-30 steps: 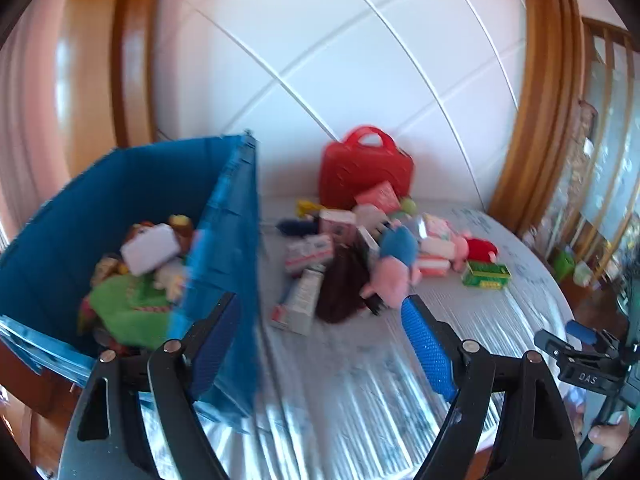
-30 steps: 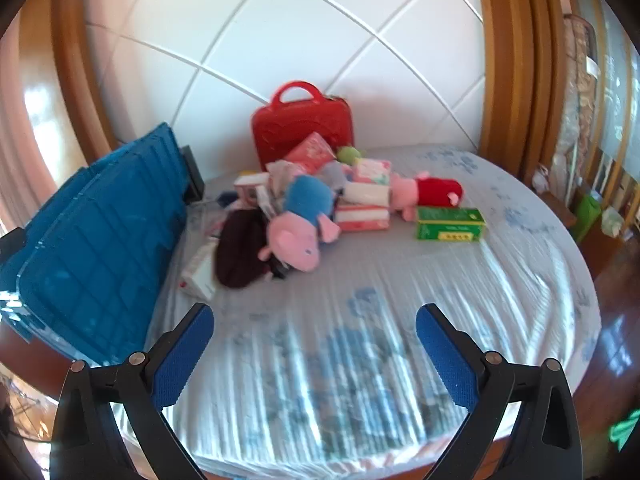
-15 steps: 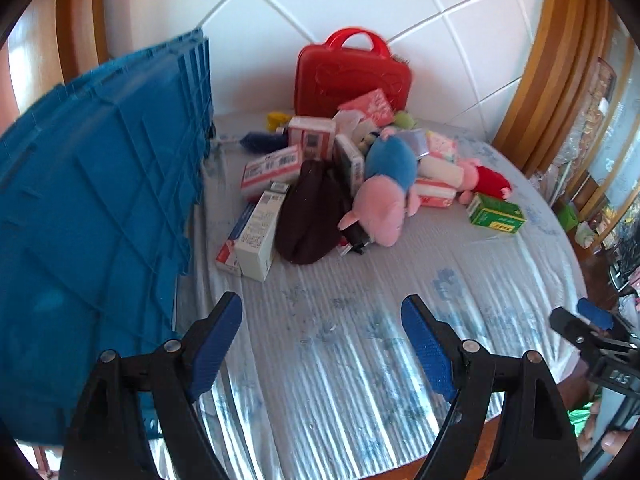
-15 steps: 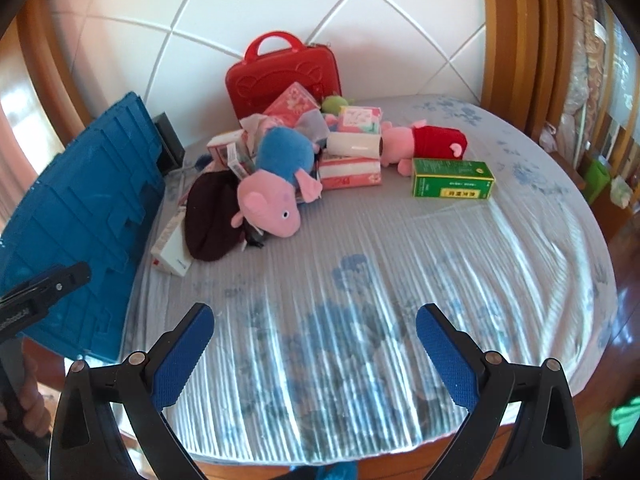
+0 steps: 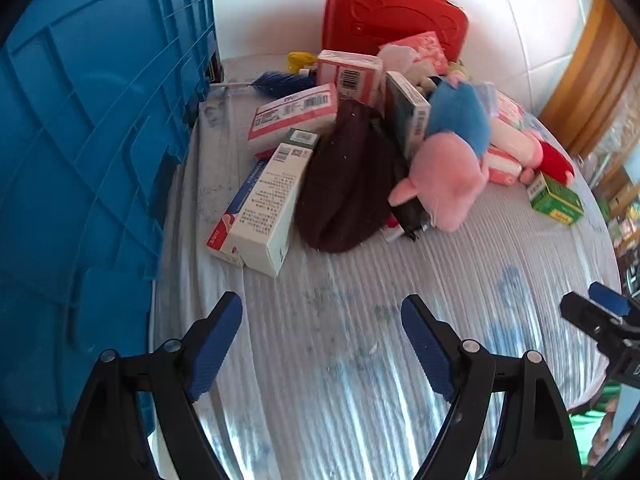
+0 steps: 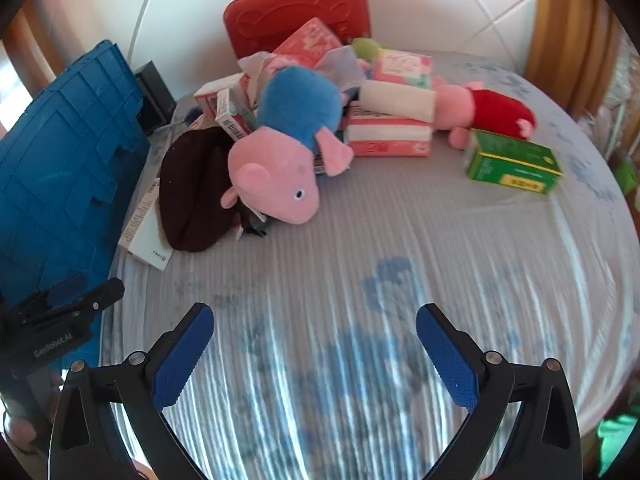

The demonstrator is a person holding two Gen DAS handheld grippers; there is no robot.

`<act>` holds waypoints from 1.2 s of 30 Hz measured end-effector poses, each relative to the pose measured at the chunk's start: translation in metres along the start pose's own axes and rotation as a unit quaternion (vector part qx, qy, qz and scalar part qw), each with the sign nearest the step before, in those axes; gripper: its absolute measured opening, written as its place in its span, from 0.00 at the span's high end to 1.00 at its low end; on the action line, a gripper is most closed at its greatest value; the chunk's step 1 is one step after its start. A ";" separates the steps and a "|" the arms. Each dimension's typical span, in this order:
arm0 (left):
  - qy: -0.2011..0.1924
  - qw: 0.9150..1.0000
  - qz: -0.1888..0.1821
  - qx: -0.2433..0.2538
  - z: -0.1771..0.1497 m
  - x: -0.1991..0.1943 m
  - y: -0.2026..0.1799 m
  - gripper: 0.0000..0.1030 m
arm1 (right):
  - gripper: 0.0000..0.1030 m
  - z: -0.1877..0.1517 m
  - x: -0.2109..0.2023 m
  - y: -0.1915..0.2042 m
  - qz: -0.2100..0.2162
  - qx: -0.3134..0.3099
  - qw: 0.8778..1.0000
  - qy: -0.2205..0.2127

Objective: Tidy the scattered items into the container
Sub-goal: 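Grasp the dark red knit hat with the left tool while the right tool grasps the pink-blue pig plush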

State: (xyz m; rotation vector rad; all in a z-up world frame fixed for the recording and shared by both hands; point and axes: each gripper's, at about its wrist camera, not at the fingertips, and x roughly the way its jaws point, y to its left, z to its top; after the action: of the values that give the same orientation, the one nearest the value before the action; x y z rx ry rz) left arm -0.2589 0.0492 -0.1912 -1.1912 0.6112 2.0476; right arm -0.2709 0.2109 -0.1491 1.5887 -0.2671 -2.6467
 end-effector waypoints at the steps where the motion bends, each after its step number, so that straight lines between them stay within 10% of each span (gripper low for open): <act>1: -0.001 1.000 0.000 0.000 0.005 0.004 -0.001 0.20 | 0.00 0.007 0.008 0.000 0.003 -0.004 1.000 0.003; 23: -0.025 0.996 0.039 0.081 0.107 0.124 -0.061 0.19 | 0.00 0.133 0.124 0.002 0.059 0.028 0.997 0.047; 25: -0.035 0.996 0.078 0.011 0.108 0.126 -0.067 0.19 | 0.00 0.140 0.133 -0.001 0.064 0.037 0.996 0.050; 30: -0.023 1.000 0.007 -0.004 0.100 0.129 -0.066 0.19 | 0.00 0.152 0.133 -0.003 0.011 0.009 0.999 0.032; 36: -0.001 0.999 0.019 -0.032 0.104 0.150 -0.054 0.19 | 0.00 0.152 0.160 -0.005 0.046 0.035 0.996 0.062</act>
State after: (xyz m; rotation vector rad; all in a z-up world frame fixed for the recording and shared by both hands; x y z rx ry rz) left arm -0.3289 0.2038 -0.2771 -1.2233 0.5746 2.1133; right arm -0.4803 0.2148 -0.2196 1.7087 -0.4220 -2.4852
